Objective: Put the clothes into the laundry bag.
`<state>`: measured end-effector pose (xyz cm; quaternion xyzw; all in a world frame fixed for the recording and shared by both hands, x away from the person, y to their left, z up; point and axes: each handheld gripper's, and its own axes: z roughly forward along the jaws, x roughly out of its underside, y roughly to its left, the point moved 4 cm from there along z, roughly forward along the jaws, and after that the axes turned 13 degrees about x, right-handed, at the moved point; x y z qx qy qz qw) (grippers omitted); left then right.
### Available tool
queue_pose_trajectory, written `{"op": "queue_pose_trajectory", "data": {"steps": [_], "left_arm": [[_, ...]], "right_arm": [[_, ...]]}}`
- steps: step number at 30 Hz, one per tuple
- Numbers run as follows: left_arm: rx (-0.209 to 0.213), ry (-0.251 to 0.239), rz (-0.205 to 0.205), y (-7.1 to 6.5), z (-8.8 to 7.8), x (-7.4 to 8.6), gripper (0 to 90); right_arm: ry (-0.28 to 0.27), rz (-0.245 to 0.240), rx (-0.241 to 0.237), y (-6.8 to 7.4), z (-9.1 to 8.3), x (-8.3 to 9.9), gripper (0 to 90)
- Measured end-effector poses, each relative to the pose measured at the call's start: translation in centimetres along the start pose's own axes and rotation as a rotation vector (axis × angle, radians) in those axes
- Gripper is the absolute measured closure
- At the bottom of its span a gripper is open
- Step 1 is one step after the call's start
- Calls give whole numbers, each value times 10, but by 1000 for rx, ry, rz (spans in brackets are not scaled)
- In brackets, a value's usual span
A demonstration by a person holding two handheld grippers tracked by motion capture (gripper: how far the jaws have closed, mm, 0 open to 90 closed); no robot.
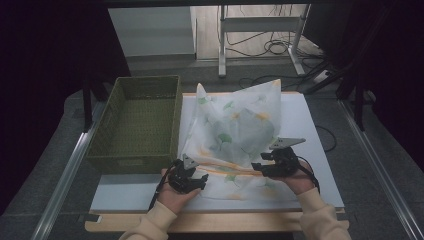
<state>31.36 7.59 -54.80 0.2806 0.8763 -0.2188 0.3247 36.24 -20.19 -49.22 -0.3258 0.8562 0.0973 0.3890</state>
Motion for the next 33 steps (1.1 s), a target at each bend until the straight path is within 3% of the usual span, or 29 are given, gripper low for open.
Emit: {"op": "queue_pose_trajectory", "data": {"steps": [4,8,12,22,26,28,32,33], "left_arm": [[8,12,-4,4,0,6,545],[38,29,-10,7,0,11,770],[57,43,-7,13,-4,15,892],[83,1,-21,15,-14,20,897],[84,-4,6,11,-13,18,774],[104,-13,29,4,-11,14,732],[123,-25,65,-3,-12,6,737],[157,-32,71,-10,-11,-1,751]], "right_arm": [[3,2,2,-1,1,1,437],[13,-9,-4,2,2,2,439],[18,-4,-4,2,1,3,443],[20,-8,-13,3,3,4,458],[18,-11,-13,3,3,4,458],[20,-9,-13,3,3,4,459],[22,-7,-13,2,4,4,459],[22,-6,-13,2,4,4,459]]}}
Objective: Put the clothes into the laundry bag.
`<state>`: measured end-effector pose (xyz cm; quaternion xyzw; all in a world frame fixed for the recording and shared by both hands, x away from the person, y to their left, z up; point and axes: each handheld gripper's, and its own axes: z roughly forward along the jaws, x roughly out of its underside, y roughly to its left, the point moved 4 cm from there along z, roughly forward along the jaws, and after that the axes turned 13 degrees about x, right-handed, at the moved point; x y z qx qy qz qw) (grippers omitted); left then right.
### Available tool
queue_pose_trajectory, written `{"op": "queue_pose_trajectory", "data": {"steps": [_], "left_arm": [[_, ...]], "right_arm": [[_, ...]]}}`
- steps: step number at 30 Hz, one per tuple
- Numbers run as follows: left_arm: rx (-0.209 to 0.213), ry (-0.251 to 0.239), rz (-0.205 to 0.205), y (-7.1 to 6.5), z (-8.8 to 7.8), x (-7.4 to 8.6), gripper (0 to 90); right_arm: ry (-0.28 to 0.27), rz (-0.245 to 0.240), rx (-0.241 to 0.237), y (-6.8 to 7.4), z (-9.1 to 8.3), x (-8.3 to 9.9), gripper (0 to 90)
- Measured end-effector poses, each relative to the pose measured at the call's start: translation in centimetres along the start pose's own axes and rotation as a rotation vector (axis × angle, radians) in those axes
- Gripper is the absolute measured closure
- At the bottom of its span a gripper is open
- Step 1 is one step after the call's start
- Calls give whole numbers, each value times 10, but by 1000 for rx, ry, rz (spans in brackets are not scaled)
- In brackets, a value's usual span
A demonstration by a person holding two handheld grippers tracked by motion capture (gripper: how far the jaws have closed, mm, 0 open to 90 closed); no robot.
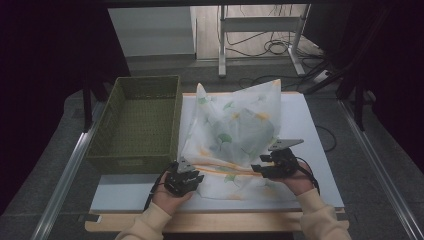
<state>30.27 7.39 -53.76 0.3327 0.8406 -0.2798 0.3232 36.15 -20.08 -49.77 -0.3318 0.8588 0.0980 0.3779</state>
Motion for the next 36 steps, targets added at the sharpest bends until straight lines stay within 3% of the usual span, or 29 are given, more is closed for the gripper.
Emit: {"op": "queue_pose_trajectory", "data": {"steps": [3,5,8,12,17,22,29,36], "left_arm": [[22,45,34,-10,16,-5,745],[-15,97,67,-13,29,-5,722],[-35,136,64,-11,40,-3,695],[-74,132,49,-4,36,-1,662],[-82,115,9,7,22,9,645],[-94,108,-16,13,12,17,627],[-85,98,-34,14,8,21,618],[-72,83,-45,13,4,24,596]], "right_arm": [[2,1,-1,0,1,0,458],[5,-4,-3,1,1,0,459],[3,-5,-2,2,1,0,459],[3,0,3,-1,1,1,460],[7,-8,-4,2,3,1,459],[17,-61,-27,15,8,-3,455],[34,-76,-46,14,9,0,445],[58,-146,-57,26,21,1,400]]}}
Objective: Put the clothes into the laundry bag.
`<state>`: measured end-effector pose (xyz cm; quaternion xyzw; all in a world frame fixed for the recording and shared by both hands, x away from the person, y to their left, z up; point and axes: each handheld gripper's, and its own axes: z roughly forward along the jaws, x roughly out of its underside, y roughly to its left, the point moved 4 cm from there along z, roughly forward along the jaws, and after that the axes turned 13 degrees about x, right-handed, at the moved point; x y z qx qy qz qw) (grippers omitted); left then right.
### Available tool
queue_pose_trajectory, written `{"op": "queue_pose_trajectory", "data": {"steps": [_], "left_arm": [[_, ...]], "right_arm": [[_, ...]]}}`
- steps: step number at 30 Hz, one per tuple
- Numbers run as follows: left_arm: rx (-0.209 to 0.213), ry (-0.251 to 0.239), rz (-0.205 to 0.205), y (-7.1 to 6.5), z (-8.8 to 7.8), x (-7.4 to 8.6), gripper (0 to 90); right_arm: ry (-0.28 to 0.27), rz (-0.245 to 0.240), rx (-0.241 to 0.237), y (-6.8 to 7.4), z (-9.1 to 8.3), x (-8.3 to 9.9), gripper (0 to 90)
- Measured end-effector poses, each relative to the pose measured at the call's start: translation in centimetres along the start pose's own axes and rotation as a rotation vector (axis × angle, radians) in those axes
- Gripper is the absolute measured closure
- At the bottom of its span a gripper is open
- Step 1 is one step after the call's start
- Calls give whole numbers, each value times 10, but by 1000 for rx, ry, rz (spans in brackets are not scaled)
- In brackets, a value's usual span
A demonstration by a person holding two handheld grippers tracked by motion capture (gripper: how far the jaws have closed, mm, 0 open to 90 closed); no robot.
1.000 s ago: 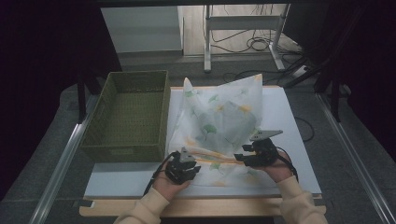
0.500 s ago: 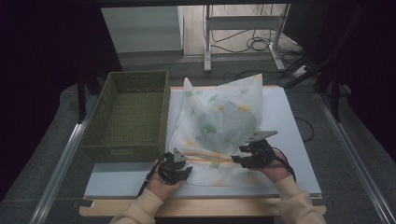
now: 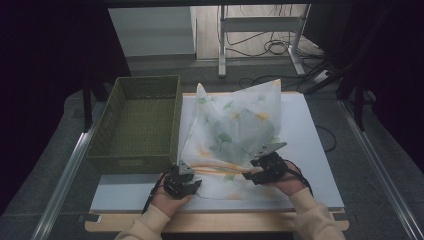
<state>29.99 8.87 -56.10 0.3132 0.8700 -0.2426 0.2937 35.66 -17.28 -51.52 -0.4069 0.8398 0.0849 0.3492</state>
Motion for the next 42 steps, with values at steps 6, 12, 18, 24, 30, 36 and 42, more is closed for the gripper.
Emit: {"op": "queue_pose_trajectory", "data": {"steps": [6,12,18,24,30,36,42], "left_arm": [[18,-61,-1,-7,-14,-3,560],[32,-86,-2,-7,-23,-3,541],[28,-105,-14,-2,-27,-4,536],[26,-113,-19,-1,-29,-4,529],[29,-122,-17,0,-31,-4,527],[32,-129,-18,1,-36,-5,523],[26,-120,-30,4,-34,-4,512]], "right_arm": [[32,-54,-7,12,21,-9,397],[119,-98,8,16,40,-2,495],[106,-98,7,18,41,-4,735],[100,-60,11,15,42,-3,868],[101,-73,-21,20,34,3,878],[102,-75,-64,25,15,20,880],[65,-70,-18,23,15,21,820]]}}
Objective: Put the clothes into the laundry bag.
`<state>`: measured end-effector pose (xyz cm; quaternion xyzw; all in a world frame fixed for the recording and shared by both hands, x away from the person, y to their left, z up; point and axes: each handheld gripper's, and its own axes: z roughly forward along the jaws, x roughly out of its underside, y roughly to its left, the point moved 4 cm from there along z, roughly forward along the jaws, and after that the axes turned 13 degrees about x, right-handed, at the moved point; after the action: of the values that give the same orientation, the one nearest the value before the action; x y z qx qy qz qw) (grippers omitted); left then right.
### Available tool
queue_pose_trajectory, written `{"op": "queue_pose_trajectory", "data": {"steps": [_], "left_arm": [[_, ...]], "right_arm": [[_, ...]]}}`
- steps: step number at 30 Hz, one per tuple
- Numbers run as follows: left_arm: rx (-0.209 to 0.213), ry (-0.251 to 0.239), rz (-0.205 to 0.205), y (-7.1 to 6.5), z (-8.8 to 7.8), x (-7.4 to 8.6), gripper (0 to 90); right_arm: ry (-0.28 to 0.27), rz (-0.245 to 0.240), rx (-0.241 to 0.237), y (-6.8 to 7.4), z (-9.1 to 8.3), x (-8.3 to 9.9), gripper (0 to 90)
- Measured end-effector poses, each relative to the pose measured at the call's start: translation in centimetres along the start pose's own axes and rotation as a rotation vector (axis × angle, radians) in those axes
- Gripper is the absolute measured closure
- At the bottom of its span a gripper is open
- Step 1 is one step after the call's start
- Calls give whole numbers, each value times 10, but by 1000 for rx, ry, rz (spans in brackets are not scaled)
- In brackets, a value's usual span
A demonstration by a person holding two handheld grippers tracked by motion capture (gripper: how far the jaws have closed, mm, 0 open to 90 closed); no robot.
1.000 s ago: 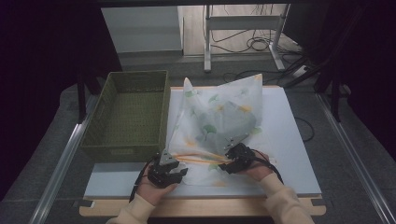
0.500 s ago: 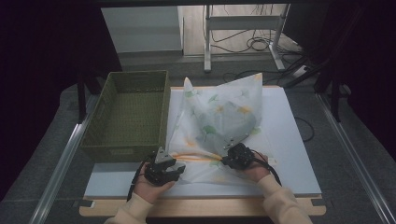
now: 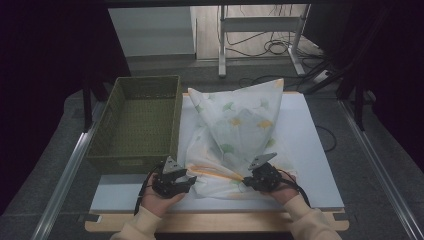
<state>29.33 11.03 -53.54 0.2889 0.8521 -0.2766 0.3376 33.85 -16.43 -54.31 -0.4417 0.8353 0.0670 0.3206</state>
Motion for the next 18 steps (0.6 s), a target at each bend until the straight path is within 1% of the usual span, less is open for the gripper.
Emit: {"op": "queue_pose_trajectory", "data": {"steps": [1,2,3,4,5,6,8,10,13,14,15,16,18], "left_arm": [[-4,1,0,0,1,0,504],[-10,2,0,1,2,0,495],[-16,4,0,1,2,1,486],[-28,12,0,2,2,1,475],[-28,12,0,2,2,1,468],[-35,16,-7,3,3,2,459],[-39,18,-13,4,3,2,430],[-35,22,-18,6,4,3,384],[-30,27,-25,3,8,2,289],[-36,36,-19,1,10,2,255],[-36,36,-19,1,10,2,224],[-53,50,-8,-3,16,0,202],[-67,74,-7,-4,25,-1,170]], "right_arm": [[-19,4,13,-1,0,-2,760],[-27,9,14,-1,0,-3,696],[-42,18,17,-1,-1,-4,656],[-58,29,19,-3,-4,-5,632],[-58,29,19,-3,-4,-5,632],[-87,60,30,-8,-11,-5,593],[-109,95,50,-16,-19,-4,561],[-119,126,74,-24,-29,0,524],[-126,159,105,-33,-41,10,499],[-129,176,114,-37,-46,15,497],[-129,176,114,-37,-46,15,497],[-132,218,129,-45,-55,25,496],[-134,251,149,-52,-61,34,495]]}}
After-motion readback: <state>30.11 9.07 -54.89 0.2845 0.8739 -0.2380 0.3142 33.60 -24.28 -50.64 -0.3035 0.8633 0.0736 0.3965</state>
